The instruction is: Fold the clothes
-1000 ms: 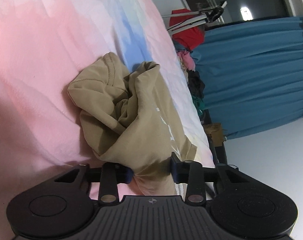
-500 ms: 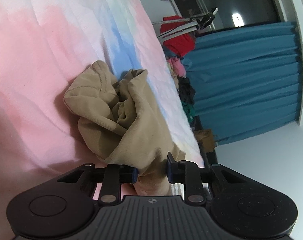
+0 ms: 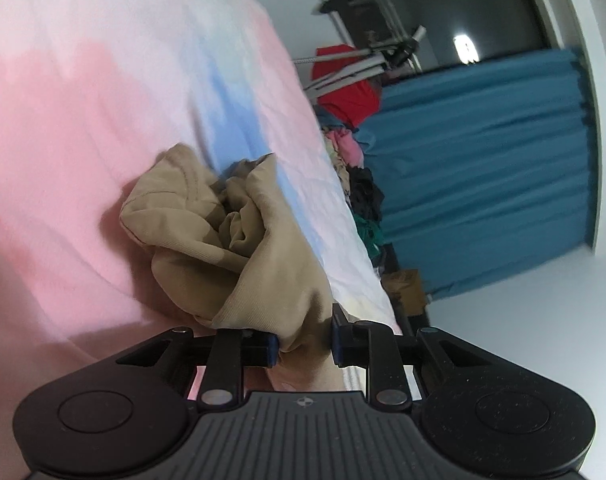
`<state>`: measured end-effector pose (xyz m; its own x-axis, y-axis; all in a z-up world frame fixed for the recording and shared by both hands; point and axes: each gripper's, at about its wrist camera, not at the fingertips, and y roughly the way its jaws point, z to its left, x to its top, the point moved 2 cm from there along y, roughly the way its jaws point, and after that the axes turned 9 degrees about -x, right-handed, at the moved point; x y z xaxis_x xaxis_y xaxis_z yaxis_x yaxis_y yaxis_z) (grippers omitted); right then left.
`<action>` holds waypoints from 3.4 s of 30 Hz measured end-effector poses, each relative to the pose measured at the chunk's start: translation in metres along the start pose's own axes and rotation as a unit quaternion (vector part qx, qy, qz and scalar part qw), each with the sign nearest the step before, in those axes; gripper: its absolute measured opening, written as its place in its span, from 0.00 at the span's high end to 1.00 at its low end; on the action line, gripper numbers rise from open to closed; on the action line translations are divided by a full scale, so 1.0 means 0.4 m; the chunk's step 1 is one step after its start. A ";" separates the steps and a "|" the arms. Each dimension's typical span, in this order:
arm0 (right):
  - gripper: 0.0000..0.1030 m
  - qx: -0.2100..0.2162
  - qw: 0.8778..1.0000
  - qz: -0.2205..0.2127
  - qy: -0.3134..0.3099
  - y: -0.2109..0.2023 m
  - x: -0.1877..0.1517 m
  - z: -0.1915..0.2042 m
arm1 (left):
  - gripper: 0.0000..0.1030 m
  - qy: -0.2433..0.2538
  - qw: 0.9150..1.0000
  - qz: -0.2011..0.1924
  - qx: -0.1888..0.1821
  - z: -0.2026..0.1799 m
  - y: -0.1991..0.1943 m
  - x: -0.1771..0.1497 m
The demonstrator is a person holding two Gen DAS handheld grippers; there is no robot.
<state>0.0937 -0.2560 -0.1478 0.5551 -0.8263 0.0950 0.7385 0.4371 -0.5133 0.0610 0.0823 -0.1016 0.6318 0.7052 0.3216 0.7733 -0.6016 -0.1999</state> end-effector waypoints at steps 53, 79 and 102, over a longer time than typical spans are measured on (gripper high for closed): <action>0.73 -0.166 0.967 -0.194 -0.018 -0.091 0.623 -0.175 | 0.23 0.254 0.923 0.279 0.077 -0.286 1.059 -0.262; 0.11 -0.171 0.873 -0.345 -0.300 -0.734 0.162 0.356 | 0.00 0.543 0.836 0.084 -0.009 -0.984 0.143 -0.330; 0.11 -0.192 0.816 -0.398 -0.373 -0.613 -0.031 0.225 | 0.00 0.556 0.830 0.031 -0.015 -0.744 -0.022 -0.358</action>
<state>-0.0599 -0.3209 0.0536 0.1424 -0.2850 0.9479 0.8845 -0.3932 -0.2511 -0.0520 -0.1252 0.1294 0.2184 -0.1001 0.9707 0.7284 -0.6452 -0.2305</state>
